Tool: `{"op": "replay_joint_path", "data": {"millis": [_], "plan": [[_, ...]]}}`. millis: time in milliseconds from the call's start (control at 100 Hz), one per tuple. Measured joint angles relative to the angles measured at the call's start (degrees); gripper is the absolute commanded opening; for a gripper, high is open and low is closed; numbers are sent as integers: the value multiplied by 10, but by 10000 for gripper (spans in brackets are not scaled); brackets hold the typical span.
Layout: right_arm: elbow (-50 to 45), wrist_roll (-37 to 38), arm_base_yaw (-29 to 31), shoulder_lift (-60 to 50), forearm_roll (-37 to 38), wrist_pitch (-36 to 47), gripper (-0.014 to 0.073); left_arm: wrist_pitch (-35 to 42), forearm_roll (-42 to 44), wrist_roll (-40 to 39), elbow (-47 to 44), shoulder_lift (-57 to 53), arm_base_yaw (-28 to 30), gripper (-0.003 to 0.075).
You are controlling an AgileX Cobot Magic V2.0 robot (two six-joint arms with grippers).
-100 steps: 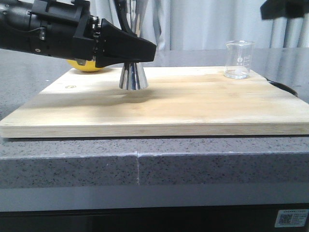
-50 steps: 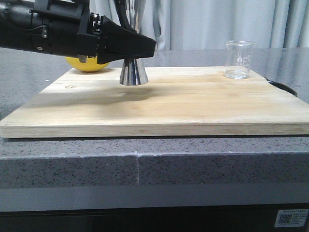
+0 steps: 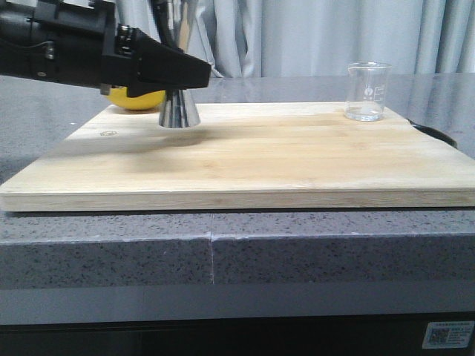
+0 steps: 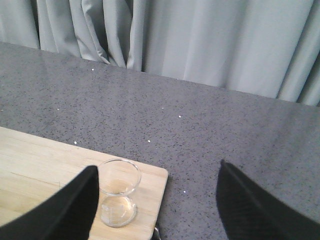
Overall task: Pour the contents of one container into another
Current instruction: 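Raise the right gripper away and lower the filled jigger with the left gripper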
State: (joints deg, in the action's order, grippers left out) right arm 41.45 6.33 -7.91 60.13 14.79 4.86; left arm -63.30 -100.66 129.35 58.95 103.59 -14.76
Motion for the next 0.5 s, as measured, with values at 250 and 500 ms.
{"op": "replay_joint_path", "data": {"millis": [250, 500], "plan": [[0, 0, 0, 0, 0, 0, 449, -10, -1, 0, 0, 0, 23, -19], [0, 0, 0, 0, 0, 0, 449, -13, -2, 1, 0, 0, 23, -19]]}}
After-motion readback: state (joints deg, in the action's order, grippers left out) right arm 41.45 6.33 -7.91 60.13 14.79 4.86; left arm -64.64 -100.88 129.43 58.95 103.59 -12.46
